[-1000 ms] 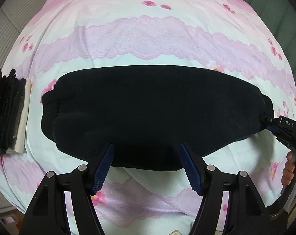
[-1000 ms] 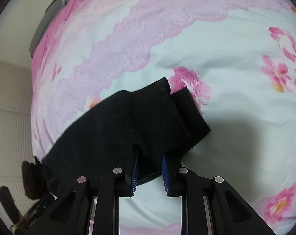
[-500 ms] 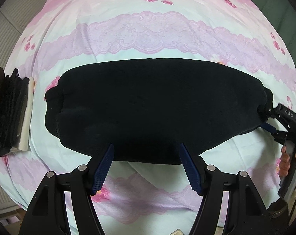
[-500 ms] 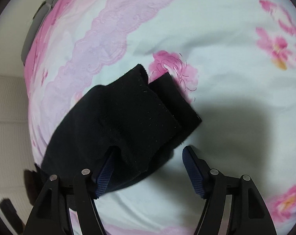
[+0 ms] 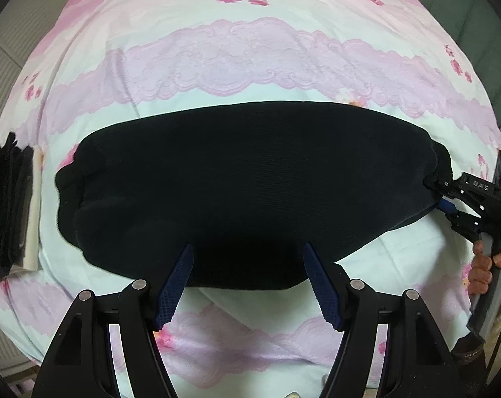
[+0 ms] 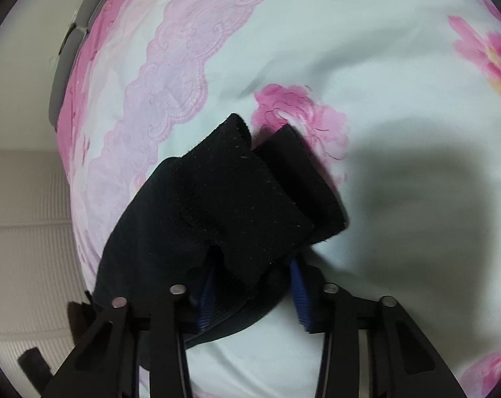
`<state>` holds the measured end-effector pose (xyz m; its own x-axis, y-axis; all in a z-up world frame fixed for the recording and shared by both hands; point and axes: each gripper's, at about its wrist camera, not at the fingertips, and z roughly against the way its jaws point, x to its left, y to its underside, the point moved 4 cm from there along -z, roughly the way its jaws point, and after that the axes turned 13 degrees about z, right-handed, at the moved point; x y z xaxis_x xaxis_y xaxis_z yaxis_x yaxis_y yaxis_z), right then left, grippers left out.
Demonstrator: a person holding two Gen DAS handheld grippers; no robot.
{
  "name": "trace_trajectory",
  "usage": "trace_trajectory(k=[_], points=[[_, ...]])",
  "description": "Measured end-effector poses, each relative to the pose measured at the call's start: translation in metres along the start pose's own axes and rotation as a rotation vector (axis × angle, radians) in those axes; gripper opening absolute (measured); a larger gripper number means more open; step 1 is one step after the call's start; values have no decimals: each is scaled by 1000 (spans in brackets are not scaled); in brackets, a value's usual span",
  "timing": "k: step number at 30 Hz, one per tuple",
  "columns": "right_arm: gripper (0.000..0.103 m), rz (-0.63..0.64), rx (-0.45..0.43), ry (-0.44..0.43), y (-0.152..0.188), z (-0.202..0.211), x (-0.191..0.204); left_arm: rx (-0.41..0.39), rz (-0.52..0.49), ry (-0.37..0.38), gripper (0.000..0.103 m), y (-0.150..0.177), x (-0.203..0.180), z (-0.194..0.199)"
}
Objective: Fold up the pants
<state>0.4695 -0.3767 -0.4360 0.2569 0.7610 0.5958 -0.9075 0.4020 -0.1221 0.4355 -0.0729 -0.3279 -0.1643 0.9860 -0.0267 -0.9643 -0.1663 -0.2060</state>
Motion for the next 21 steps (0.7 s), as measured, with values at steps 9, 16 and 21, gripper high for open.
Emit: trace_trajectory(k=[9, 16, 21], points=[[32, 83, -80, 35, 8, 53, 29, 44, -39, 80, 68, 5, -27, -26], [32, 152, -125, 20, -3, 80, 60, 89, -44, 91, 68, 13, -33, -55], [32, 167, -116, 42, -5, 79, 68, 89, -102, 65, 69, 15, -39, -65]])
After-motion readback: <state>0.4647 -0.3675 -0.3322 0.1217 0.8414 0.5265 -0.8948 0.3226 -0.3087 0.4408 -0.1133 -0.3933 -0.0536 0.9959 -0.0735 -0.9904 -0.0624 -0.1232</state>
